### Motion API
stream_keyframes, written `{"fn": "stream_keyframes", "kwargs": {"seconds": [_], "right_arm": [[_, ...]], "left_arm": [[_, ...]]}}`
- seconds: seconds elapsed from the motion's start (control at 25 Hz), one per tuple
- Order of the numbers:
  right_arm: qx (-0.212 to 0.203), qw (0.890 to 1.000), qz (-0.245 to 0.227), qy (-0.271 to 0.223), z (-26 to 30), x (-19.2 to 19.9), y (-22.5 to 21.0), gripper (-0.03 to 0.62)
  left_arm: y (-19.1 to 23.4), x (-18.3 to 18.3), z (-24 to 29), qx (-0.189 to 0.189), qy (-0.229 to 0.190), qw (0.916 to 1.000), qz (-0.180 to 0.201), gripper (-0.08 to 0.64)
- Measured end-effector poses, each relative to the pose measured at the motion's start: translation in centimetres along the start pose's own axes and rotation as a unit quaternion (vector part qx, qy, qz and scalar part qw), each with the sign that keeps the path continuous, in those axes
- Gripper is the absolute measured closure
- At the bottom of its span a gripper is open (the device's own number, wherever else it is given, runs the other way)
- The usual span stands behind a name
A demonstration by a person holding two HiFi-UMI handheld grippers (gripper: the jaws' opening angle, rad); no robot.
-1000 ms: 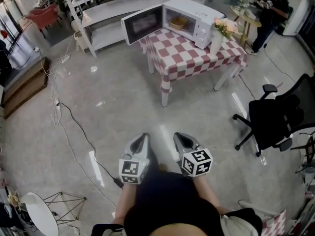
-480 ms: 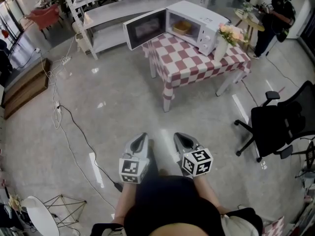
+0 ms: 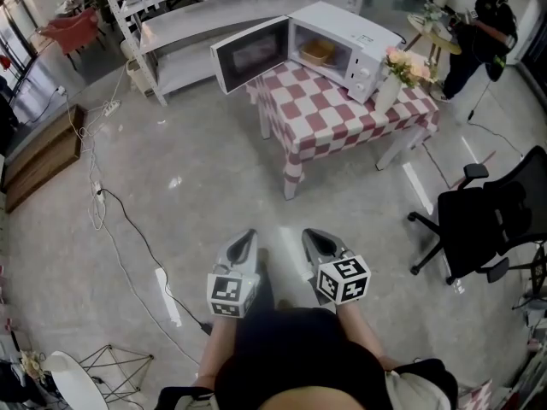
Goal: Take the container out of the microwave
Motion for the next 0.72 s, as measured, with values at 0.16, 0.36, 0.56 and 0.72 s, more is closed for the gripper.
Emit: {"fn": "stream_keyframes", "kwargs": {"seconds": [0.16, 0.36, 0.56, 0.72], "right_arm": [[0.003, 1.000, 0.005, 0.002, 1.5, -0.9, -0.9, 0.591], [0.009, 1.000, 0.013, 0.002, 3.5, -2.5, -2.0, 0.591], [0.017, 1.000, 0.018, -0.002, 5.8, -4.1, -2.9, 0.591], [0.024, 0.999, 0.022, -0.003, 7.6, -5.3, -3.7, 0.591]], "left_arm": [[1.0, -0.6, 1.7, 0.002, 0.002, 1.0000, 0.000, 0.551], [2.6, -1.6, 4.1, 0.008, 0.003, 1.0000, -0.001, 0.551], [4.4, -2.6, 6.4, 0.016, 0.002, 0.9999, -0.001, 0.551], [5.8, -3.1, 8.3, 0.022, 0.004, 0.9997, -0.002, 0.551]]}}
Point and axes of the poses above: the fingertips, and each gripper's own axes: z forward along the fingers, y to its left, x out of its underside, the point moved 6 cm from there along -z, backward along the fingers, and after that the axes turned 12 degrees about -x, right-handed, at the moved point
